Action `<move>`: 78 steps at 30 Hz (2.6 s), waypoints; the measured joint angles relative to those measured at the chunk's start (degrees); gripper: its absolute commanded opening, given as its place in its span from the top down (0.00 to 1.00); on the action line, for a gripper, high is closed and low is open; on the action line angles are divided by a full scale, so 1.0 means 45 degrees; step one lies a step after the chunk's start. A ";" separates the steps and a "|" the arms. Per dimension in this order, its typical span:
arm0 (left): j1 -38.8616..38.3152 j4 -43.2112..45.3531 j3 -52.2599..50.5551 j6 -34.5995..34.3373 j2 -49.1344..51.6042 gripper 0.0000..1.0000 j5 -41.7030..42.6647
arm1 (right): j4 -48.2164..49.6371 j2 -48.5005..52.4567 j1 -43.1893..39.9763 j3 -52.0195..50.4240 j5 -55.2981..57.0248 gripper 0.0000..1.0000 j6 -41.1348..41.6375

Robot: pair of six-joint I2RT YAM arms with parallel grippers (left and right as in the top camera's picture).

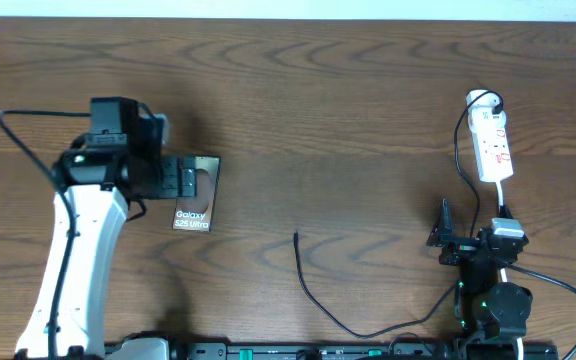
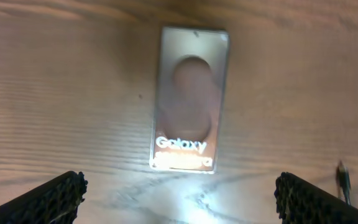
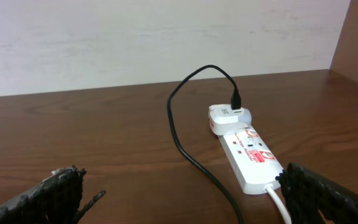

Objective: Plug charger to phone and switch on socket
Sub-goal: 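Move the left gripper forward over the clear-cased phone, then lower the left gripper and close it on the phone's long edges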

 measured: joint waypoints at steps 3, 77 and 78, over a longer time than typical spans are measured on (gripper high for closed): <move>-0.0374 -0.0029 0.0010 0.0000 0.0831 0.01 0.0015 | 0.0000 0.0000 0.0000 0.0000 0.0005 0.01 0.0000; -0.1292 0.2433 0.0015 -0.0627 0.6470 0.01 -0.0942 | 0.0000 0.0000 0.0000 0.0000 0.0005 0.01 0.0000; -0.1292 0.2506 0.0015 -0.0627 0.6470 0.01 -0.0957 | 0.0000 0.0000 0.0000 0.0000 0.0005 0.01 0.0000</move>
